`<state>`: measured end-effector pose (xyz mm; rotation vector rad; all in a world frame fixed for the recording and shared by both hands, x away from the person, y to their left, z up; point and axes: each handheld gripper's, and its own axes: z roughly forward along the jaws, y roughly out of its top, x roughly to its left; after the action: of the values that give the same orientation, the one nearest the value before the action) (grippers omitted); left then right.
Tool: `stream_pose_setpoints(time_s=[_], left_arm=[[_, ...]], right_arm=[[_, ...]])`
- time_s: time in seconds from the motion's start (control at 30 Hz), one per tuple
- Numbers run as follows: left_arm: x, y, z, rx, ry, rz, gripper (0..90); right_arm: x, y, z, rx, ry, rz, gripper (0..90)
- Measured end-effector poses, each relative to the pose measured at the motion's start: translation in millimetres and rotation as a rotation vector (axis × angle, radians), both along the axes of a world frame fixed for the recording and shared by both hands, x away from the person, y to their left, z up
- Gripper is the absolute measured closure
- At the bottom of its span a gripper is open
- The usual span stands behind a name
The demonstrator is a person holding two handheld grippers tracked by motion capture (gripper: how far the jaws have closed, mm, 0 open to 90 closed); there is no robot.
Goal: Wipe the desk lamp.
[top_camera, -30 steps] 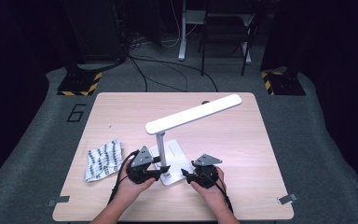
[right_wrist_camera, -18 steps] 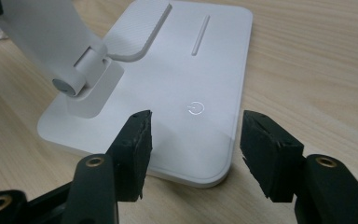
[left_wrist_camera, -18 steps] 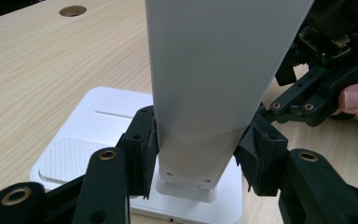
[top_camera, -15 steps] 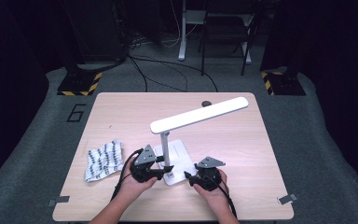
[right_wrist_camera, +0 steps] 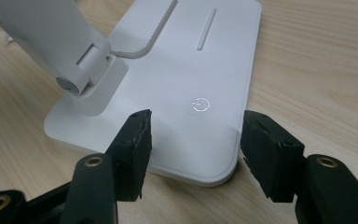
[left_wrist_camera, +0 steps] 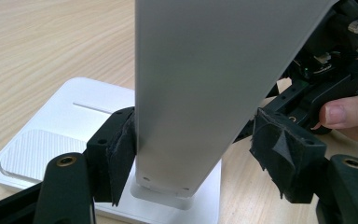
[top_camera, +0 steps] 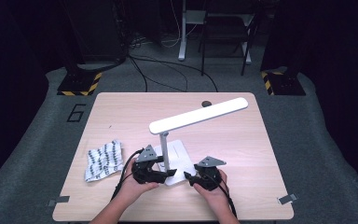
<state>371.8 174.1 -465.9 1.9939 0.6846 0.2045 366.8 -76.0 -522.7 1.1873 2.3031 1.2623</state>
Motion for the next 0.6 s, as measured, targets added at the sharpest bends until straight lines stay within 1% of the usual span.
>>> stream_pose_setpoints(time_s=[0.03,0.1,0.13,0.17,0.2,0.23,0.27,0.33,0.37,0.4,0.47,0.5,0.53,0.57,0.6], left_arm=[[-0.1,1.2,0.5,-0.002,0.003,-0.003,31.5],[-0.7,2.1,0.9,-0.007,-0.001,0.003,30.6],[-1.1,2.9,1.4,-0.003,-0.005,0.006,30.5],[-1.5,3.3,1.7,-0.004,-0.004,0.011,30.5],[-1.2,5.1,2.6,0.002,-0.001,0.003,30.3],[-1.7,5.6,2.6,-0.005,-0.009,0.017,30.4],[-1.9,6.0,2.8,-0.011,-0.01,0.022,30.6],[-2.5,8.4,4.6,-0.001,-0.014,0.031,32.0],[-2.6,9.3,4.6,0.002,-0.031,0.049,34.9],[-2.4,10.6,4.8,0.002,-0.036,0.054,37.7],[-1.7,14.3,5.1,0.003,-0.041,0.069,43.8],[-1.4,15.6,5.0,-0.001,-0.044,0.08,46.3],[-0.9,16.8,5.0,-0.005,-0.04,0.083,49.1],[-0.5,17.9,5.4,0.003,-0.042,0.081,49.8],[-0.2,18.3,5.5,0.009,-0.048,0.083,50.4]], right_arm=[[-1.1,0.4,0.4,0.006,0.017,-0.005,43.2],[-1.4,1.1,0.2,0.013,0.022,0.0,44.0],[-0.6,0.7,0.0,0.007,0.01,0.01,44.3],[-1.4,1.9,0.0,0.011,0.019,0.017,44.6],[-1.6,2.3,0.0,0.009,0.015,0.021,44.8],[-2.5,3.4,0.3,0.008,0.02,0.026,45.0],[-3.0,4.8,0.3,0.006,0.015,0.035,45.1],[-4.7,7.0,1.0,0.001,0.015,0.041,45.3],[-6.0,9.0,1.5,-0.004,0.017,0.049,45.3],[-7.2,10.2,1.7,-0.007,0.014,0.047,45.3],[-9.5,13.0,2.1,-0.002,0.029,0.048,45.3],[-9.2,13.7,2.1,-0.009,0.019,0.061,45.3],[-9.8,15.2,2.0,-0.008,0.017,0.062,45.3],[-10.6,16.3,2.1,-0.012,0.011,0.059,45.3],[-10.6,17.3,2.1,-0.014,0.014,0.071,45.3]])
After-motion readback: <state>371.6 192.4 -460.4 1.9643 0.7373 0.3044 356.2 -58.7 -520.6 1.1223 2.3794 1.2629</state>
